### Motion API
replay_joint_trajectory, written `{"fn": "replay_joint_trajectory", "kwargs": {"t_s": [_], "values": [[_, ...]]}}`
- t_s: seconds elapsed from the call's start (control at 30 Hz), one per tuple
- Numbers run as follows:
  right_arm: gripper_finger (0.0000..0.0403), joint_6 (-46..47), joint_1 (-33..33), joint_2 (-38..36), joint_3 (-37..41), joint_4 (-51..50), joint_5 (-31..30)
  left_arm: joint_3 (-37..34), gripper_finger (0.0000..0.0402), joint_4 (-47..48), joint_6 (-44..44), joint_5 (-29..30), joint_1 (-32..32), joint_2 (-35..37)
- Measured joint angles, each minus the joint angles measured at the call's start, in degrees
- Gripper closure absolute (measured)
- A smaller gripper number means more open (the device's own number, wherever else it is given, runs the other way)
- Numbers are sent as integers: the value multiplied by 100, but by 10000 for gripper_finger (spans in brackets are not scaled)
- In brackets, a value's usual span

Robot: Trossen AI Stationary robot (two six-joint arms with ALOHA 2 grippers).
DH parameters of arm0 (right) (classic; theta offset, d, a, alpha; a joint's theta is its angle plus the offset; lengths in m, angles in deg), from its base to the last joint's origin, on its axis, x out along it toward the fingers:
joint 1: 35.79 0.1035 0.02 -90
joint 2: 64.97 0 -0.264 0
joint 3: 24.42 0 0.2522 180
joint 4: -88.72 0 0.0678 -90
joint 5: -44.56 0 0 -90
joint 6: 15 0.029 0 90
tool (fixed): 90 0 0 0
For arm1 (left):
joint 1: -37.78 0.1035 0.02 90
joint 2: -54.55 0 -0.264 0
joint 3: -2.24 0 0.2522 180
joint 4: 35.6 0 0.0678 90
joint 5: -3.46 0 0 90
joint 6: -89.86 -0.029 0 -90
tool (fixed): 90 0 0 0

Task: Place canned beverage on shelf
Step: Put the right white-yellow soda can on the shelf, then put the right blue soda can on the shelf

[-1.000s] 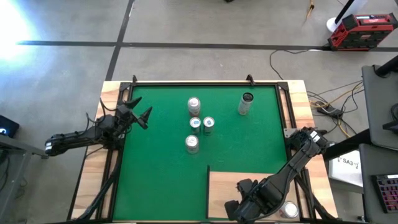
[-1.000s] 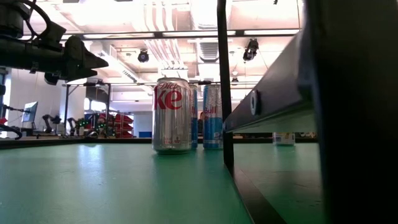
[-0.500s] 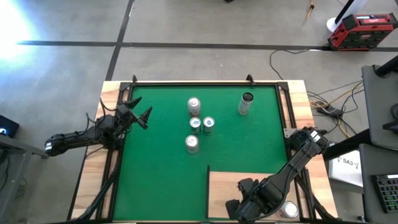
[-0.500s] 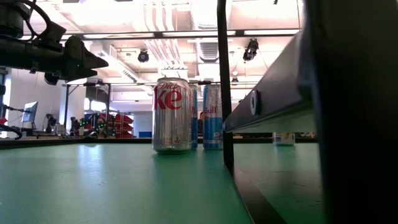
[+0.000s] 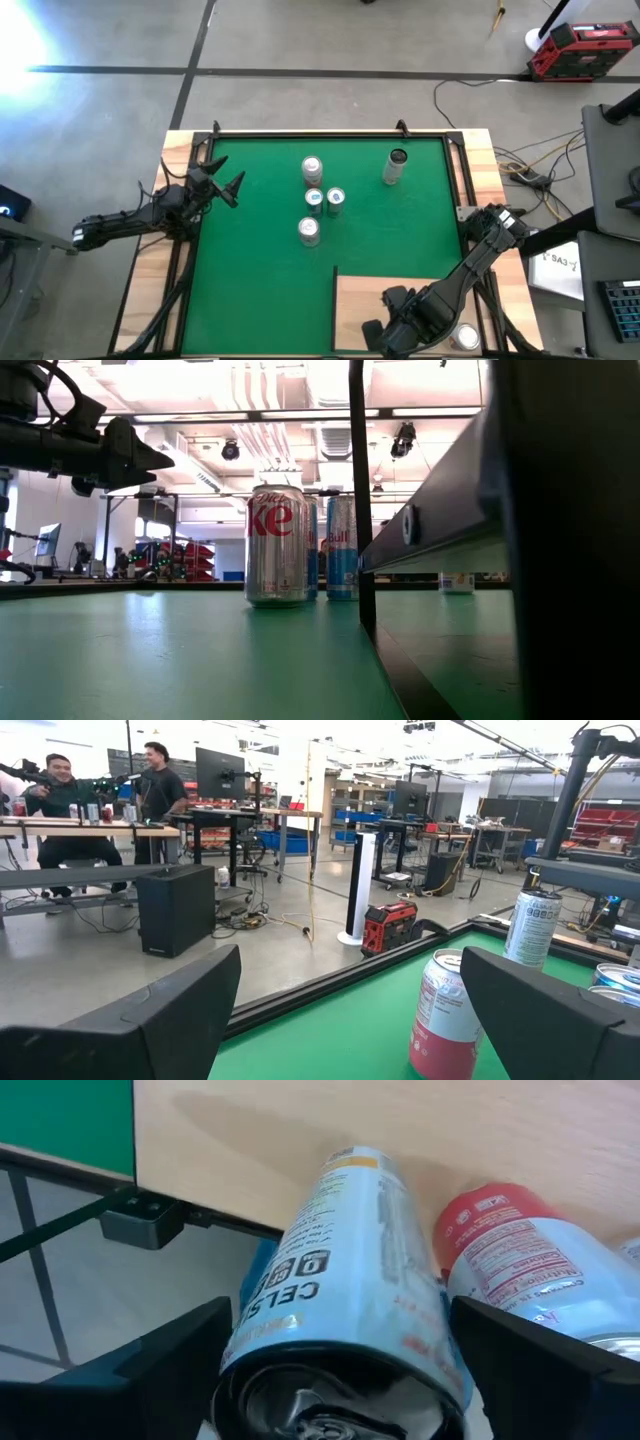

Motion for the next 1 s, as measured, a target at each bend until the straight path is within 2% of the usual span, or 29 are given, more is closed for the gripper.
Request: {"fn": "replay_joint_trajectory", "kwargs": {"t_s": [0.17,0.37,0.83,1.0], "values": [[33,109,-124,-24,0,-196,-185,-1,38,0,1,0,0,1],[33,109,-268,-39,0,-268,-116,-1,38,0,0,1,1,0],[32,79,-850,-516,0,-1387,-144,1,38,2,1,1,0,1],[32,-718,-1367,-724,0,-1600,-246,0,38,0,0,1,2,0]]}}
